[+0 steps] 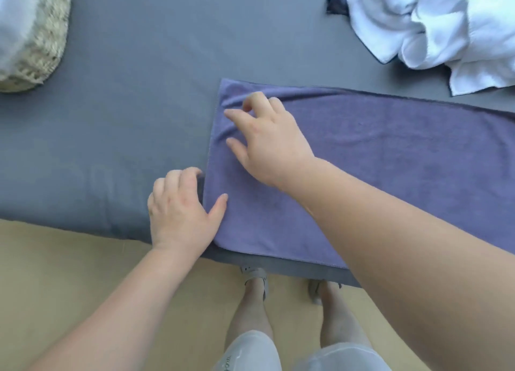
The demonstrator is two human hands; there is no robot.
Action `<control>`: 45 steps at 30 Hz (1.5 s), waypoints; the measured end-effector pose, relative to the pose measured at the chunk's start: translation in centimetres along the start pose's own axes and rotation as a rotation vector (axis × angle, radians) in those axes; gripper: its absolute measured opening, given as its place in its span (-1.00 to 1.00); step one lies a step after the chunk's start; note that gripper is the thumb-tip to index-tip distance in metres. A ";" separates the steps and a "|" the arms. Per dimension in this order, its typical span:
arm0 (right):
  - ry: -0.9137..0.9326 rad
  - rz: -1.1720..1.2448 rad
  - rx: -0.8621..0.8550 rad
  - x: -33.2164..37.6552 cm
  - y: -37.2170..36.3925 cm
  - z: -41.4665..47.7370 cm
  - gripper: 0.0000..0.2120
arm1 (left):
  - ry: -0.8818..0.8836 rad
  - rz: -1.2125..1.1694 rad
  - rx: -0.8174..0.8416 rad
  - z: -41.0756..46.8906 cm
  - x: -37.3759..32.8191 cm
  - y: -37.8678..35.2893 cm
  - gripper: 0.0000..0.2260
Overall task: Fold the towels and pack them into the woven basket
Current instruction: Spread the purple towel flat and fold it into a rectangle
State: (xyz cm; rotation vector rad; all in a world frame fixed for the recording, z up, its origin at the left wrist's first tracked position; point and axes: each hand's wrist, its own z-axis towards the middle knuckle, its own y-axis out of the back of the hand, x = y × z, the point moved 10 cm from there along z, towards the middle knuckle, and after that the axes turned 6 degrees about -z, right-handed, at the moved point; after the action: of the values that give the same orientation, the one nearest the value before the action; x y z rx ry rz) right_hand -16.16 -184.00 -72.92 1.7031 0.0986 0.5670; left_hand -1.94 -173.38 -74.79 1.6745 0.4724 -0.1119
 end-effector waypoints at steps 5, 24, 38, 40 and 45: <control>-0.062 -0.258 0.310 1.6 -3.5 4.7 -0.45 | 0.002 0.068 0.122 -1.7 1.9 -0.9 -0.50; -0.337 0.619 -0.072 -0.8 0.1 3.4 -0.49 | 0.008 -0.295 0.139 -2.2 2.3 0.4 -0.71; -0.554 0.954 -0.364 -15.2 7.1 -8.4 -0.60 | -0.450 -0.437 0.300 -7.4 -18.1 -3.4 -0.83; -0.571 0.955 -0.384 -17.9 8.0 -10.6 -0.61 | -0.498 -0.429 0.341 -8.6 -21.3 -5.0 -0.84; -0.657 1.020 -0.386 -24.0 8.5 -15.0 -0.58 | -0.551 -0.387 0.432 -11.0 -27.1 -8.6 -0.86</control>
State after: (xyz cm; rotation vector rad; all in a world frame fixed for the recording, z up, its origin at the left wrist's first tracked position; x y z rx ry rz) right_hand -45.51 -181.25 -70.87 1.3854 -1.3222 0.6571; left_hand -31.89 -168.53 -71.69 1.8509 0.3571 -0.9913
